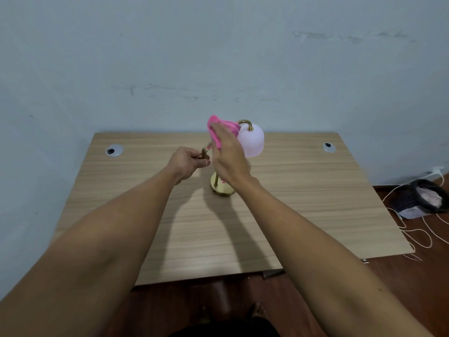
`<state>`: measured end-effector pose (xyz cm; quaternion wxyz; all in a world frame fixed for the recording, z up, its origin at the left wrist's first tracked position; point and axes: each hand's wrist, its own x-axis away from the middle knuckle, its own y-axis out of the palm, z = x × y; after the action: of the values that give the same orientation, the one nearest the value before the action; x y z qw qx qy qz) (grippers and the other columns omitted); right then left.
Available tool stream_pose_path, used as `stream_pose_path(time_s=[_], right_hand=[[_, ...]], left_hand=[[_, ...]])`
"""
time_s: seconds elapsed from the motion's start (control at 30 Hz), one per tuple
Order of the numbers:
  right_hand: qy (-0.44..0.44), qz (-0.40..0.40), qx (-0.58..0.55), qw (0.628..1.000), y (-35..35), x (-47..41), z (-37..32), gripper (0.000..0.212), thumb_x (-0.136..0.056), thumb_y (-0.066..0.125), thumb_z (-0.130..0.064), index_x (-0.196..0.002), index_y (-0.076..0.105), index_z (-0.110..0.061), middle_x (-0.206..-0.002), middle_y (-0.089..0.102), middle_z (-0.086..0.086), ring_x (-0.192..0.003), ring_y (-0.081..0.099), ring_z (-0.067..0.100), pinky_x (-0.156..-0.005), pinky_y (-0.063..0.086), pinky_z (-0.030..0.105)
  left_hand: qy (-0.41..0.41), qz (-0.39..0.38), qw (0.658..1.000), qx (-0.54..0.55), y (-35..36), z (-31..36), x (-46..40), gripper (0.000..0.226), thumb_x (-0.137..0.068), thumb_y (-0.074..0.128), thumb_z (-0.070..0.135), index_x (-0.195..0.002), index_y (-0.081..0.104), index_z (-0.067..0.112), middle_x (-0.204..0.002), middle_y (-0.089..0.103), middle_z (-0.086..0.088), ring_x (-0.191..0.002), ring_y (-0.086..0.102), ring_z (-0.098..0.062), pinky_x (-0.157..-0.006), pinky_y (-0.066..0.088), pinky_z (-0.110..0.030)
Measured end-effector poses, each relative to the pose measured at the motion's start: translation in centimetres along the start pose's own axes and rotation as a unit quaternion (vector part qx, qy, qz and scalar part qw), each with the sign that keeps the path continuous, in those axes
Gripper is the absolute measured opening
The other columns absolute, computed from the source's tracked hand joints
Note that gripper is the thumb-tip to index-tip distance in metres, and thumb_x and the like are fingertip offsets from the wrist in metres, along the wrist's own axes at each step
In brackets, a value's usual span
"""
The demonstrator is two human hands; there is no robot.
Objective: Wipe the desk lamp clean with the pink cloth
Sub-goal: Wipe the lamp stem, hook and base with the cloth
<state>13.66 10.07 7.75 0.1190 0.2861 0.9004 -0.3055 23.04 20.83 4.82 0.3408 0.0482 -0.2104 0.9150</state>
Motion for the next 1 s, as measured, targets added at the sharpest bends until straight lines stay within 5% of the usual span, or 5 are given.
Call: stream_pose_path(time_s=[0.13,0.3,0.6,0.73,1.0], right_hand=[[-0.069,-0.104,0.187,0.974,2.0,1.4,2.4,0.045,-0.1,0.052,-0.006,-0.145,0.056,-0.001,-0.162,0.042,0.018,-0.156,0.028,0.034,-0.123,0.03,0.05],[-0.118,-0.135,0.283,0.942,1.8,1.5,2.5,0.044,-0.086,0.058,0.0,-0.129,0.064,-0.004,-0.156,0.043,0.024,-0.149,0.033,0.042,-0.113,0.037,0.053],[-0.204,-0.122,0.243,0.94,-1.0,1.5,3.1,0.056,-0.084,0.03,0.0,-0.129,0.064,0.004,-0.135,0.062,0.019,-0.129,0.052,0.036,-0.104,0.044,0.04],[-0.137,-0.054,0.19,0.971,-1.5,2.5,3.6,0.052,-0.079,0.043,0.015,-0.124,0.068,0.004,-0.126,0.067,0.017,-0.116,0.06,0.039,-0.1,0.051,0.047],[-0.068,0.063,0.133,0.987,-2.3,3.1,1.7,0.047,-0.088,0.05,0.002,-0.132,0.065,0.001,-0.133,0.063,0.016,-0.121,0.061,0.037,-0.104,0.05,0.04]], left_hand=[[-0.002,0.008,1.0,-0.019,0.1,-0.4,-0.5,0.018,-0.088,0.062,-0.013,-0.102,0.073,-0.012,-0.044,0.06,0.022,-0.038,0.048,0.011,-0.047,0.037,-0.003],[0.0,0.023,0.999,-0.033,-0.2,-0.9,-0.8,0.019,-0.085,0.06,-0.016,-0.1,0.073,-0.014,-0.042,0.057,0.019,-0.036,0.045,0.011,-0.046,0.037,-0.004],[-0.002,0.008,0.999,0.037,-0.1,-1.2,-0.9,0.022,-0.084,0.073,-0.007,-0.106,0.074,-0.01,-0.095,0.072,-0.012,-0.088,0.067,-0.012,-0.074,0.05,-0.012],[-0.006,0.008,0.999,0.038,-0.2,-1.4,-1.2,0.016,-0.084,0.079,0.0,-0.099,0.076,-0.006,-0.078,0.068,0.001,-0.057,0.059,0.009,-0.06,0.043,-0.005],[-0.008,-0.001,1.0,0.016,-0.4,-1.2,-1.4,0.015,-0.084,0.079,0.004,-0.098,0.077,0.001,-0.076,0.067,0.005,-0.056,0.058,0.009,-0.055,0.04,-0.002]])
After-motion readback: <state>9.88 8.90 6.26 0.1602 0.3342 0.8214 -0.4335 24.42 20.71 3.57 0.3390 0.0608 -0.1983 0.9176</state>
